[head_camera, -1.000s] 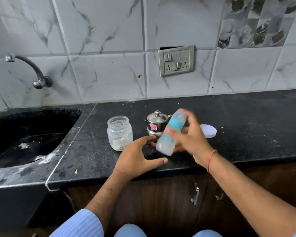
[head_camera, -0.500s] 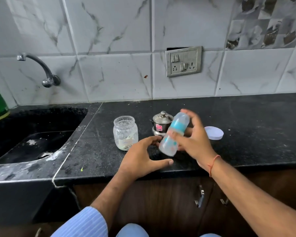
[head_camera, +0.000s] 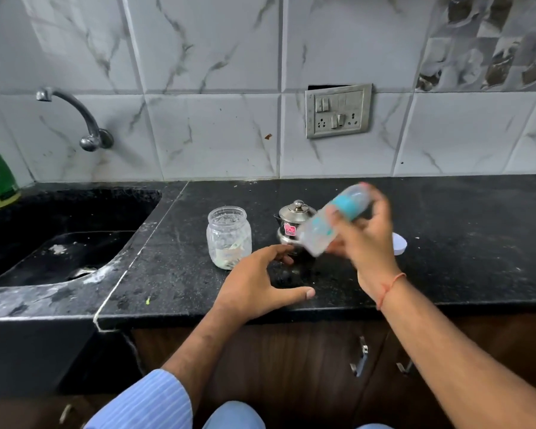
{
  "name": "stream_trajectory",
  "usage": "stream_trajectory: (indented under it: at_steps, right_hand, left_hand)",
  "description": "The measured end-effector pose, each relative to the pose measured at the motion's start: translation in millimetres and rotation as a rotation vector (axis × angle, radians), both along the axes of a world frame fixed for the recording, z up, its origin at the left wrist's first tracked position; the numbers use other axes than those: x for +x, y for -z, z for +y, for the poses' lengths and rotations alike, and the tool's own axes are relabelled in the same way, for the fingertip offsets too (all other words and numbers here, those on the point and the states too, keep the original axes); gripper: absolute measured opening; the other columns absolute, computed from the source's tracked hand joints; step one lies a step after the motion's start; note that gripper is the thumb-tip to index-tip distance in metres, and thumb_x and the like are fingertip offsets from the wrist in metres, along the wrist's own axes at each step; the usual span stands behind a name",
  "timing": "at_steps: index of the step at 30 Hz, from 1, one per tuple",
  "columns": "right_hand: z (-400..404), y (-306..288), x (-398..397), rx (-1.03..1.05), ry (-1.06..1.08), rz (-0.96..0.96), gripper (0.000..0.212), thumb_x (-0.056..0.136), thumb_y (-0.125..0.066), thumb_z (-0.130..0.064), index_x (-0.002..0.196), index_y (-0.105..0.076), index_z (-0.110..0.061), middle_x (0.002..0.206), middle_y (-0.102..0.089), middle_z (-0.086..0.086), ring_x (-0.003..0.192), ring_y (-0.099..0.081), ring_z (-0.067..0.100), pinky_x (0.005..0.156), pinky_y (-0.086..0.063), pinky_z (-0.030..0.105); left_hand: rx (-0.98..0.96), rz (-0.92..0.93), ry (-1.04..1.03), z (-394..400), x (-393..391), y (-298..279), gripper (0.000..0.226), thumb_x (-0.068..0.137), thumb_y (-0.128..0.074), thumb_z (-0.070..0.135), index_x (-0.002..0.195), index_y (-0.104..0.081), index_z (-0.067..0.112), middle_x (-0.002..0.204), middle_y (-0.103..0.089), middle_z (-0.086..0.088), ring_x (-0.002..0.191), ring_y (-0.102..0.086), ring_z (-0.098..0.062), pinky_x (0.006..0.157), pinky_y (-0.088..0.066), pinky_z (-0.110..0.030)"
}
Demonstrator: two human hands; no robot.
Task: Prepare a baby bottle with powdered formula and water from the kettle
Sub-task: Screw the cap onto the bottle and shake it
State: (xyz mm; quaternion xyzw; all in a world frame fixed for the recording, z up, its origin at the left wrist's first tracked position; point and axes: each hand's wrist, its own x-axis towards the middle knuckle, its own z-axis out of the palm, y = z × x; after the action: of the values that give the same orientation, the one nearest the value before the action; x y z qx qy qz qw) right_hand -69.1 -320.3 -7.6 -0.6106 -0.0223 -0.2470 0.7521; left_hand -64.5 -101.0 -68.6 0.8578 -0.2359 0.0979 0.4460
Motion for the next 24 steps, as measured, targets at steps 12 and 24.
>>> stream_trajectory:
  at_steps: [12,24]
  right_hand:
    - [0.7,5.3,2.9,-0.182,-0.094,0.047,0.065,0.086,-0.091,-0.022,0.133,-0.055,-0.050,0.115,-0.077,0.005,0.096,-0.081,0.028,0.061,-0.067,0.048]
    - [-8.4,-28.0,5.7,-0.051,-0.052,-0.022,0.067,0.086,-0.089,-0.028,0.138,-0.050,-0.043,0.123,-0.071,0.000,0.105,-0.078,0.029,0.065,-0.067,0.050]
  left_hand:
    - [-0.014,-0.007,-0.002,1.1,-2.2,0.5,0.097,0.060,-0.088,0.090,0.143,-0.065,0.046,0.104,-0.069,0.041,0.066,-0.056,0.019,0.063,-0.039,-0.008]
    - [-0.008,0.003,0.018,1.2,-0.1,-0.7,0.096,0.061,-0.087,0.091,0.143,-0.064,0.046,0.119,-0.072,0.032,0.069,-0.056,0.019,0.066,-0.041,-0.013]
